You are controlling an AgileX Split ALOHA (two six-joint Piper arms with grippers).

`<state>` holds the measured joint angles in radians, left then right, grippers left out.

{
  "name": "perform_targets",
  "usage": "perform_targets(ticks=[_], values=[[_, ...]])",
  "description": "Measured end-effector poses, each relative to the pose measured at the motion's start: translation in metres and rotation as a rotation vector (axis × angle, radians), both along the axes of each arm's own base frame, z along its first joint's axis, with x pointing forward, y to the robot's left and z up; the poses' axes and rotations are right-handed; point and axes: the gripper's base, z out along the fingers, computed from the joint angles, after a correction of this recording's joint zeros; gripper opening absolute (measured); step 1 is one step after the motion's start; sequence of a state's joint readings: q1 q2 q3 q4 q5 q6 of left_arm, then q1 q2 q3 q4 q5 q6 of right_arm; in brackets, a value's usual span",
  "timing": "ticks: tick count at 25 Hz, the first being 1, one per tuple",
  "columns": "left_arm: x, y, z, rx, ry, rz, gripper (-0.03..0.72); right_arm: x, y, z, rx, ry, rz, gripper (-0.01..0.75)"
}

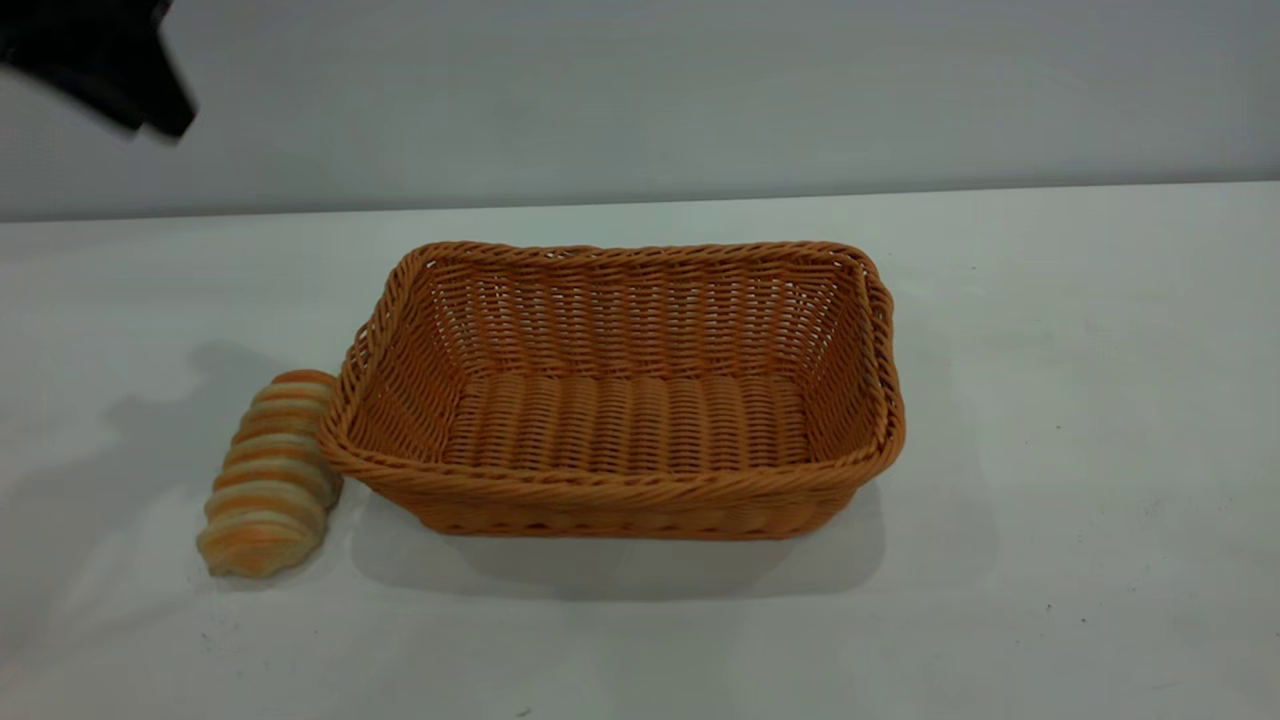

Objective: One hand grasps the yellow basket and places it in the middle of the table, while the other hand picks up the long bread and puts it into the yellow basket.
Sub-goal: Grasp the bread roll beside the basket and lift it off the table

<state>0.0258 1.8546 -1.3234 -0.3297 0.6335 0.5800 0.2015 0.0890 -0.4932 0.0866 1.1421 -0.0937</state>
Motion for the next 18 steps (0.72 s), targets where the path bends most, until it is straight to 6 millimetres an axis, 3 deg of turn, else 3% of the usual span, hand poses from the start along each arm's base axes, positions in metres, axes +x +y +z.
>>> perform_targets(ticks=[4,13,18], values=[[0.005,0.016,-0.03,-0.051,0.096,0.057,0.343,0.0,0.0,0.0,0.003,0.002,-0.001,0.485],[0.014,0.011,-0.101,-0.137,0.226,0.031,0.343,0.0,0.0,0.0,0.009,0.004,-0.006,0.46],[0.016,0.012,-0.129,-0.129,0.253,0.04,0.347,0.0,0.0,0.0,0.024,0.009,-0.018,0.46]])
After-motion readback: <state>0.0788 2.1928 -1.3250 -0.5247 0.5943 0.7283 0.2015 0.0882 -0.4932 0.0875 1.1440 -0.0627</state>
